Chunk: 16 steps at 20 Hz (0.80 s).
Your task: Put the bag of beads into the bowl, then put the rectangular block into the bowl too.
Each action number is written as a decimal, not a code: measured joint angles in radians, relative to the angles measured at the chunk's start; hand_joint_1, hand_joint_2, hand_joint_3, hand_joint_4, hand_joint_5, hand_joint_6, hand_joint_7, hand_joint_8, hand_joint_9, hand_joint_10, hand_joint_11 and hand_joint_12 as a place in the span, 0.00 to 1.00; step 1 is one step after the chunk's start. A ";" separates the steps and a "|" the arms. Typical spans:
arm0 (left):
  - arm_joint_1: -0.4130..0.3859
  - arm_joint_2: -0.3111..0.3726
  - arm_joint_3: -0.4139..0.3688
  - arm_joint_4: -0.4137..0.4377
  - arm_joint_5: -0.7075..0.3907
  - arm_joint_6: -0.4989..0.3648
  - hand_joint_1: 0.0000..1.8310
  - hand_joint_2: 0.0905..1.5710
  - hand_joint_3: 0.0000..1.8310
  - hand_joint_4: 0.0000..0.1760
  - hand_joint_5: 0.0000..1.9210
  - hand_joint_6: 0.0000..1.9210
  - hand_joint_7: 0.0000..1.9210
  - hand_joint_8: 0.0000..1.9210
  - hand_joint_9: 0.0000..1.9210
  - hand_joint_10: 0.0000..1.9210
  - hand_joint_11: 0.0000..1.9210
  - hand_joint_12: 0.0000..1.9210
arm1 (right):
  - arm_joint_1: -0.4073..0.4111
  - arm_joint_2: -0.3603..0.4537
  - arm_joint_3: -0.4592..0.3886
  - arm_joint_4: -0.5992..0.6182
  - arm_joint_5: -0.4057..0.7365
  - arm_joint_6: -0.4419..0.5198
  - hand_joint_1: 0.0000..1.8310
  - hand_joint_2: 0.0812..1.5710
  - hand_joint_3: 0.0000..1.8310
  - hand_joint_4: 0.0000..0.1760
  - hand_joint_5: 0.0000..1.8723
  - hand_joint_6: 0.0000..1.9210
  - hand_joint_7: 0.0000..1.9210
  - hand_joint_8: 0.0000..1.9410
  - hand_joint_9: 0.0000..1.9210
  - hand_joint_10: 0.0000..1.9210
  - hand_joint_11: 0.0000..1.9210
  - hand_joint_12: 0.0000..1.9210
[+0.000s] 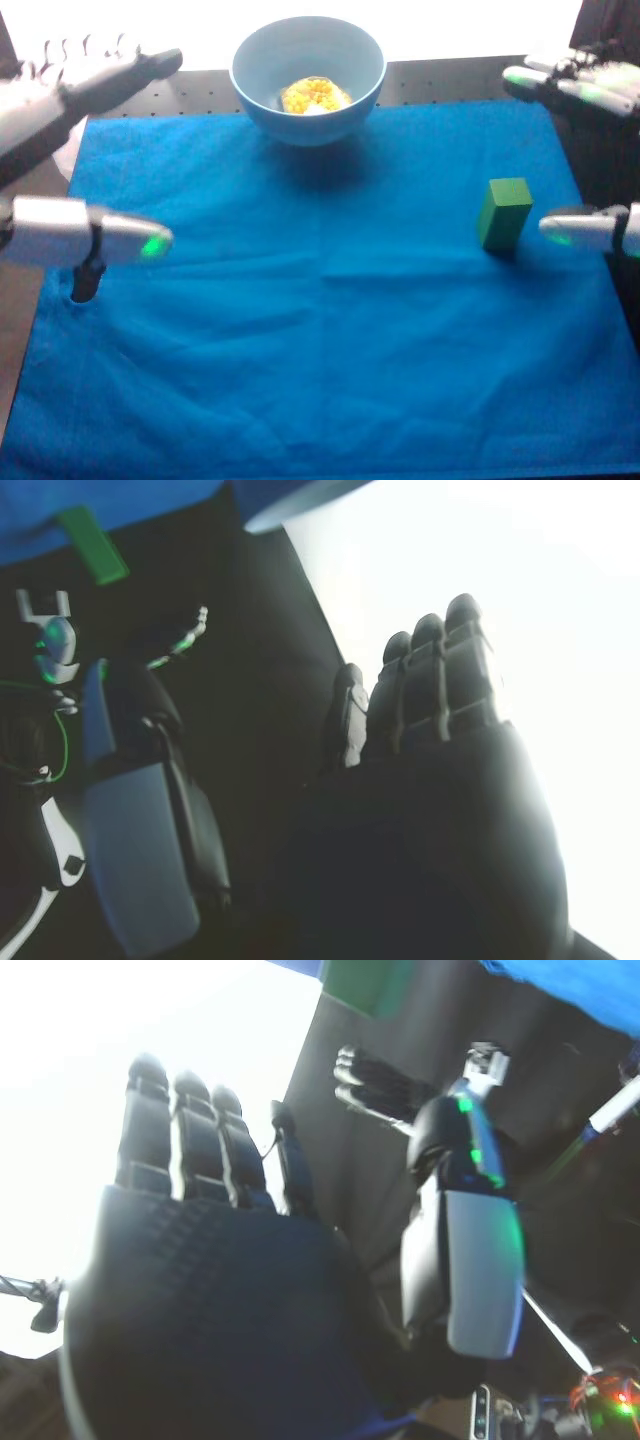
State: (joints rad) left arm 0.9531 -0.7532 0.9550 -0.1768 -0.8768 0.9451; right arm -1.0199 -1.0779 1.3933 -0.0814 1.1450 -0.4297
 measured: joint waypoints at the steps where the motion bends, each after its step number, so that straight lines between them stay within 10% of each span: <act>1: 0.035 0.000 -0.010 -0.014 -0.036 -0.010 0.37 0.57 0.00 0.93 0.00 0.00 0.00 0.00 0.00 0.00 0.00 0.00 | 0.024 -0.002 0.010 -0.032 -0.018 0.000 0.42 0.61 0.00 0.71 0.08 0.01 0.06 0.01 0.05 0.01 0.04 0.02; 5: 0.066 -0.016 -0.021 -0.032 -0.127 -0.047 0.40 0.56 0.00 0.82 0.00 0.00 0.00 0.00 0.00 0.00 0.00 0.00 | 0.103 -0.047 0.053 -0.150 -0.117 0.001 0.39 0.57 0.00 0.72 0.09 0.00 0.06 0.00 0.06 0.00 0.06 0.03; 6: 0.066 -0.024 -0.021 -0.029 -0.135 -0.048 0.41 0.56 0.00 0.78 0.00 0.00 0.00 0.00 0.00 0.00 0.00 0.00 | 0.121 -0.058 0.064 -0.174 -0.146 0.002 0.39 0.54 0.00 0.87 0.11 0.00 0.08 0.00 0.07 0.00 0.08 0.04; 9: 0.069 -0.036 -0.021 -0.025 -0.134 -0.053 0.42 0.56 0.00 0.73 0.00 0.00 0.00 0.00 0.00 0.00 0.00 0.00 | 0.138 -0.076 0.085 -0.192 -0.174 0.002 0.39 0.54 0.00 0.92 0.14 0.01 0.10 0.01 0.10 0.01 0.11 0.05; 14: 0.075 -0.037 -0.021 -0.028 -0.135 -0.060 0.42 0.55 0.00 0.76 0.00 0.00 0.00 0.00 0.00 0.00 0.00 0.00 | 0.140 -0.113 0.118 -0.192 -0.203 0.002 0.41 0.54 0.00 0.43 0.18 0.00 0.19 0.00 0.20 0.01 0.20 0.10; 15: 0.075 -0.039 -0.021 -0.031 -0.135 -0.061 0.43 0.55 0.00 0.76 0.00 0.00 0.00 0.00 0.00 0.00 0.00 0.00 | 0.140 -0.117 0.121 -0.193 -0.207 0.002 0.41 0.53 0.00 0.38 0.20 0.00 0.22 0.01 0.24 0.00 0.21 0.21; 16: 0.075 -0.043 -0.020 -0.034 -0.135 -0.064 0.43 0.55 0.00 0.68 0.00 0.00 0.00 0.00 0.00 0.00 0.00 0.00 | 0.140 -0.120 0.126 -0.195 -0.212 0.003 0.47 0.55 0.00 0.00 0.24 0.00 0.28 0.00 0.32 0.01 0.19 0.47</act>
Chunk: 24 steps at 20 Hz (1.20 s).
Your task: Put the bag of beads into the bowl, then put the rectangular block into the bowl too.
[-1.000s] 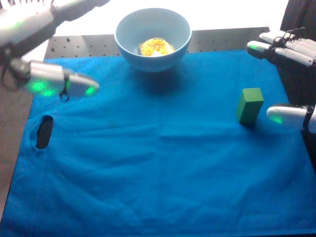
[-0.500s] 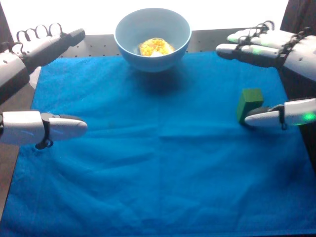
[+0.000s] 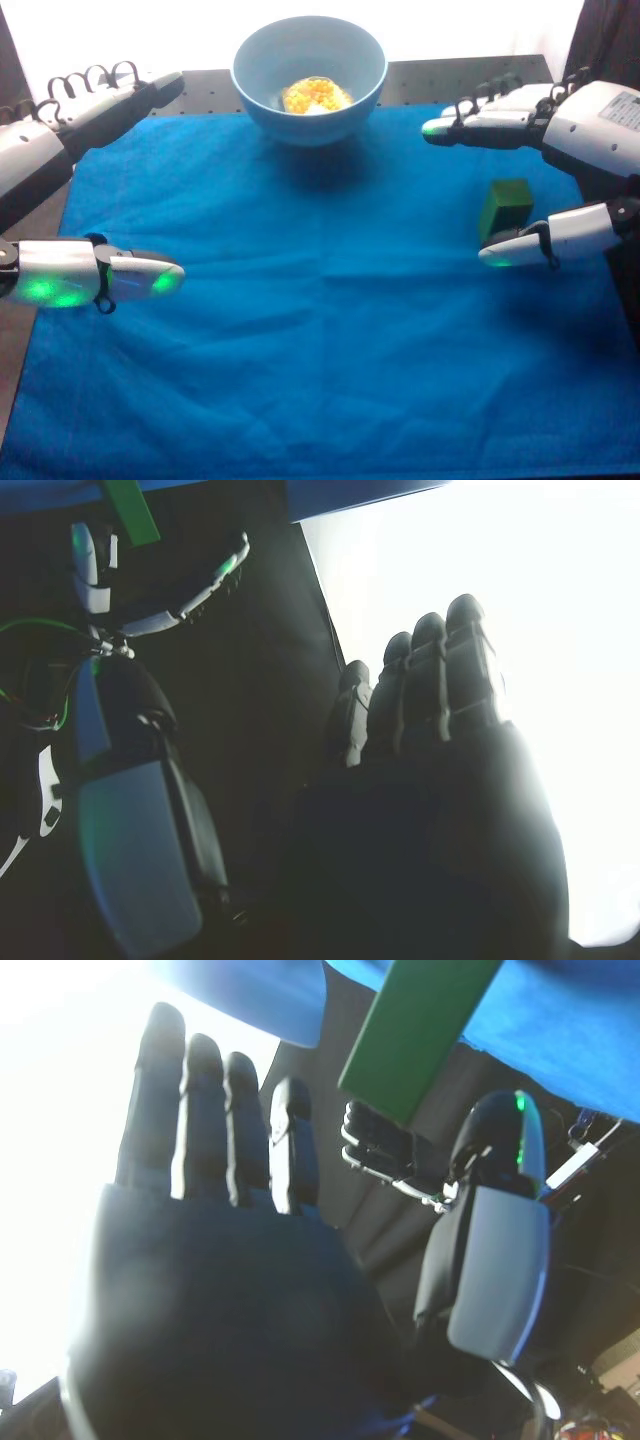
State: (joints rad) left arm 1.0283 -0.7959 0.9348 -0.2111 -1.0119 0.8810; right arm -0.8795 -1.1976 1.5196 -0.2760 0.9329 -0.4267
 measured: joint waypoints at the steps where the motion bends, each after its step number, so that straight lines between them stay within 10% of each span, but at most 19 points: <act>1: 0.000 0.000 0.000 0.001 0.001 -0.002 0.43 0.55 0.00 0.68 0.00 0.00 0.00 0.00 0.00 0.00 0.00 0.00 | 0.000 -0.002 0.002 0.002 -0.004 -0.001 0.47 0.55 0.00 0.00 0.24 0.00 0.28 0.00 0.32 0.01 0.19 0.47; 7: 0.026 -0.010 0.000 -0.004 -0.005 -0.021 0.42 0.55 0.00 0.70 0.00 0.00 0.00 0.00 0.00 0.00 0.00 0.00 | 0.000 -0.002 0.013 0.003 -0.026 0.000 0.50 0.57 0.00 0.00 0.34 0.00 0.40 0.01 0.44 0.08 0.25 0.70; 9: 0.027 -0.011 0.000 -0.002 -0.004 -0.023 0.42 0.55 0.00 0.79 0.00 0.00 0.00 0.00 0.00 0.00 0.00 0.00 | 0.000 -0.002 0.013 0.006 -0.027 0.000 0.52 0.59 0.00 0.00 0.39 0.00 0.45 0.01 0.35 0.41 0.27 0.77; 17: 0.035 -0.013 0.000 -0.010 -0.011 -0.029 0.43 0.56 0.00 0.80 0.00 0.00 0.00 0.00 0.00 0.00 0.00 0.00 | 0.000 -0.004 0.013 0.017 -0.026 0.000 0.56 0.61 0.00 0.00 0.52 0.01 0.54 0.04 0.32 0.67 0.25 0.92; 18: 0.036 -0.013 0.000 -0.011 -0.011 -0.029 0.42 0.55 0.00 0.79 0.00 0.00 0.00 0.00 0.00 0.00 0.00 0.00 | 0.000 -0.004 0.013 0.018 -0.026 0.000 0.55 0.60 0.00 0.00 0.56 0.00 0.51 0.31 0.36 0.77 0.31 0.96; 19: 0.037 -0.013 0.000 -0.011 -0.011 -0.029 0.42 0.55 0.00 0.74 0.00 0.00 0.00 0.00 0.00 0.00 0.00 0.00 | 0.000 -0.004 0.013 0.018 -0.026 0.000 0.68 0.67 0.00 0.00 0.59 0.30 0.49 0.63 0.39 0.80 0.34 0.95; 24: 0.037 -0.013 0.000 -0.015 -0.011 -0.029 0.42 0.55 0.00 0.78 0.00 0.00 0.00 0.00 0.00 0.00 0.00 0.00 | 0.000 -0.008 0.013 0.028 -0.016 0.003 0.70 0.62 0.00 0.00 0.64 0.30 0.69 0.27 0.58 0.51 0.48 0.72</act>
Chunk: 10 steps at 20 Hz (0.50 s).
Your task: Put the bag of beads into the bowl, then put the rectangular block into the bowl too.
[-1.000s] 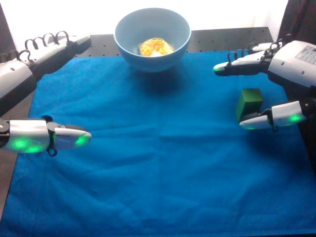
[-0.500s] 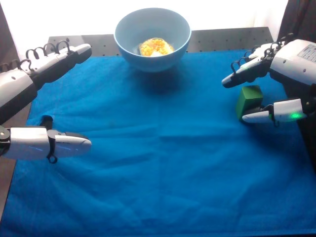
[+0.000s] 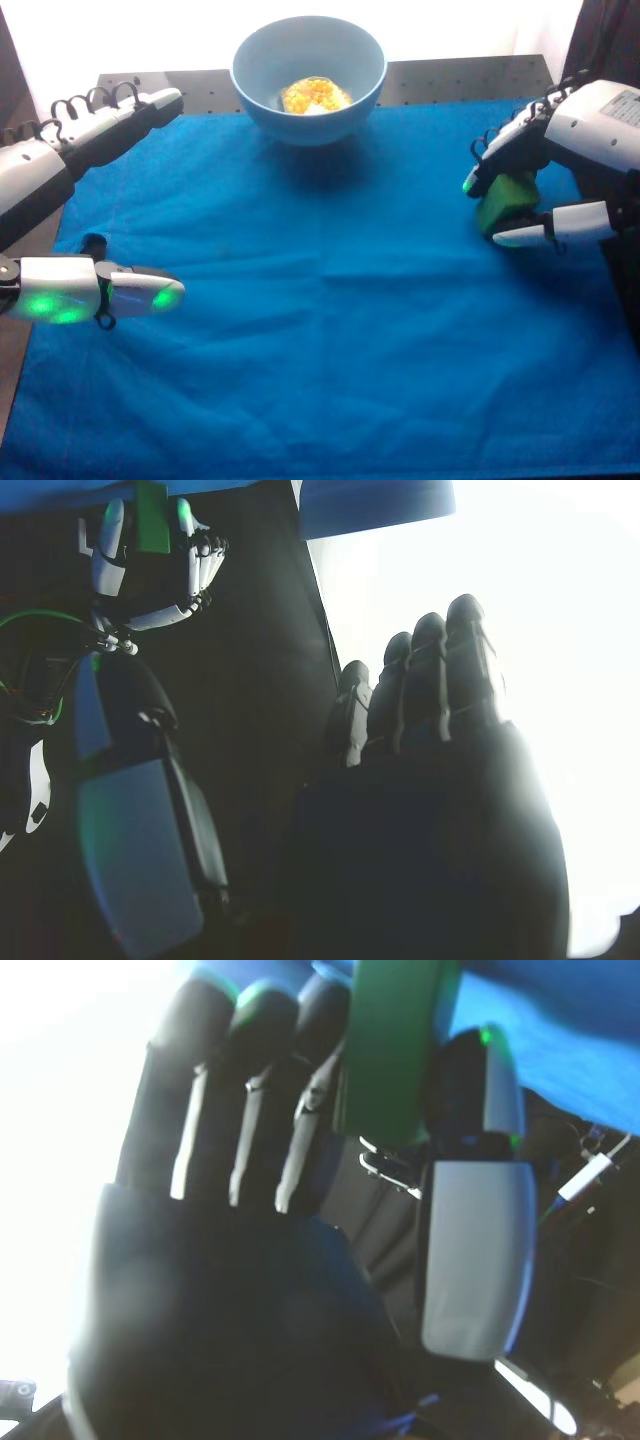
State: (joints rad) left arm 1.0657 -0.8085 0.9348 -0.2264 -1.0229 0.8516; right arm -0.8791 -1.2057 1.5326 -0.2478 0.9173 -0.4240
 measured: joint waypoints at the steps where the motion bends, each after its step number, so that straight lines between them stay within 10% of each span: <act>1: 0.000 0.000 0.000 0.000 0.000 0.000 0.41 0.55 0.00 0.75 0.00 0.00 0.00 0.00 0.00 0.00 0.00 0.00 | 0.000 0.000 0.000 0.000 0.005 0.000 0.70 0.61 0.00 0.00 0.62 0.36 0.73 0.16 0.63 0.41 0.53 0.65; 4: 0.004 -0.003 0.000 -0.003 -0.005 0.000 0.42 0.55 0.00 0.70 0.00 0.00 0.00 0.00 0.00 0.00 0.00 0.00 | 0.000 0.000 0.000 0.001 0.010 0.000 0.70 0.61 0.00 0.00 0.64 0.33 0.76 0.09 0.67 0.32 0.55 0.62; 6: 0.008 -0.011 0.000 -0.008 -0.007 -0.003 0.44 0.55 0.00 0.56 0.00 0.00 0.00 0.00 0.00 0.00 0.00 0.00 | 0.012 0.002 -0.012 -0.004 0.008 -0.004 0.69 0.63 0.00 0.14 0.62 0.35 0.67 0.25 0.64 0.31 0.54 0.63; 10: 0.011 -0.011 0.000 -0.010 -0.010 -0.004 0.43 0.55 0.00 0.60 0.00 0.00 0.00 0.00 0.00 0.00 0.00 0.00 | 0.045 0.022 -0.067 -0.048 0.069 -0.002 0.70 0.64 0.00 0.00 0.66 0.21 0.62 0.43 0.58 0.43 0.52 0.67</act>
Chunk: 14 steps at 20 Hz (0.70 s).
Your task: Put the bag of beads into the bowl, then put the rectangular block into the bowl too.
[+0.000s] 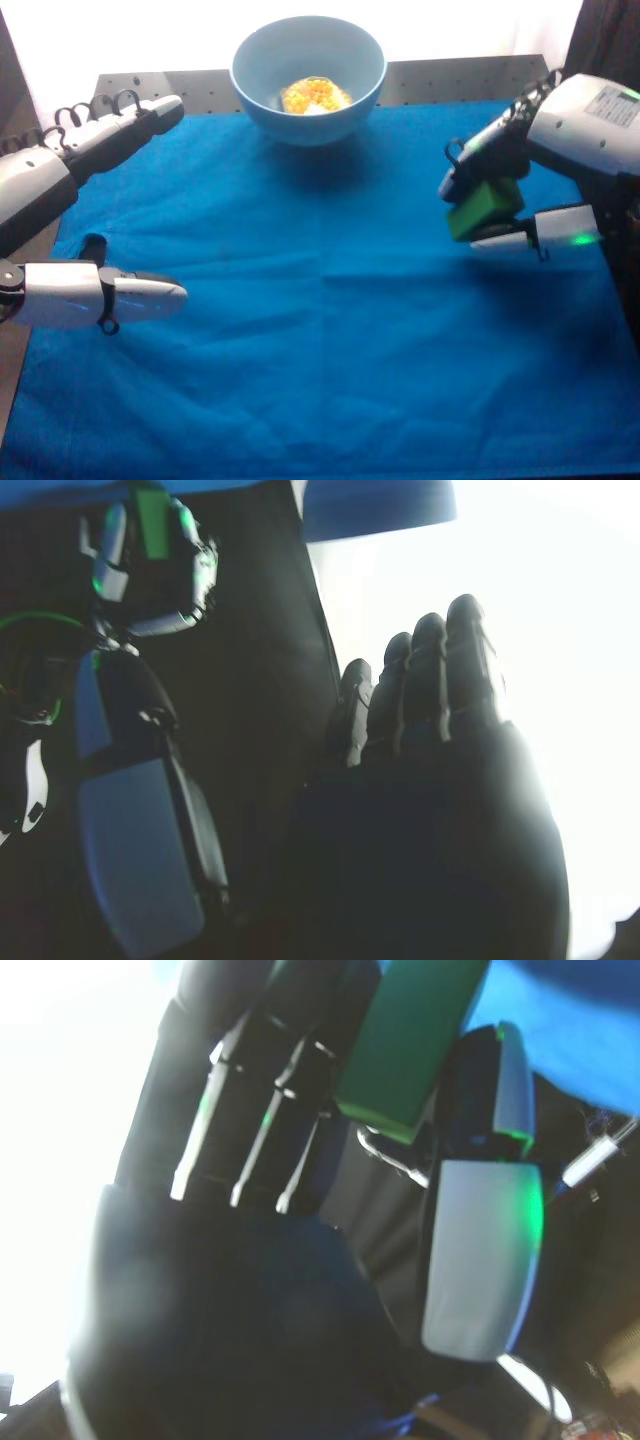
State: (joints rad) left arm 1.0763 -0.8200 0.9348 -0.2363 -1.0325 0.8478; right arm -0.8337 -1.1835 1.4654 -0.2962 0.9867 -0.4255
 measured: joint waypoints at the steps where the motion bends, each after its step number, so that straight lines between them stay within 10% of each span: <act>1: 0.000 0.000 0.000 -0.003 -0.002 0.000 0.43 0.55 0.00 0.60 0.00 0.00 0.00 0.00 0.00 0.00 0.00 0.00 | 0.019 0.006 -0.003 -0.001 0.012 0.000 0.70 0.64 0.00 0.00 0.66 0.21 0.62 0.43 0.58 0.43 0.52 0.67; 7: 0.000 0.000 0.000 -0.003 -0.005 0.000 0.43 0.56 0.00 0.66 0.00 0.00 0.00 0.00 0.00 0.00 0.00 0.00 | 0.191 -0.010 0.040 0.012 0.063 -0.002 0.67 0.60 0.00 0.00 0.76 0.09 0.67 0.46 0.67 0.69 0.62 0.86; 9: 0.000 0.000 0.000 -0.003 -0.005 0.000 0.43 0.56 0.00 0.75 0.00 0.00 0.00 0.00 0.00 0.00 0.00 0.00 | 0.248 -0.037 0.077 0.013 0.063 -0.002 0.66 0.60 0.00 0.00 0.72 0.16 0.70 0.35 0.68 0.64 0.63 0.84; 13: 0.000 -0.006 0.011 -0.002 -0.006 -0.008 0.43 0.56 0.00 0.73 0.00 0.00 0.00 0.00 0.00 0.00 0.00 0.00 | 0.343 -0.166 0.201 0.047 0.061 -0.003 0.65 0.63 0.00 0.00 0.64 0.31 0.68 0.61 0.70 0.83 0.67 0.99; 14: 0.000 -0.012 0.017 -0.001 -0.008 -0.010 0.44 0.55 0.00 0.69 0.00 0.00 0.00 0.00 0.00 0.00 0.00 0.00 | 0.351 -0.200 0.230 0.064 0.061 -0.001 0.65 0.63 0.00 0.00 0.65 0.30 0.64 0.53 0.65 0.75 0.62 0.92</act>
State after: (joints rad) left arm 1.0763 -0.8322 0.9516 -0.2375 -1.0405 0.8375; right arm -0.4828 -1.3830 1.6958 -0.2321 1.0473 -0.4267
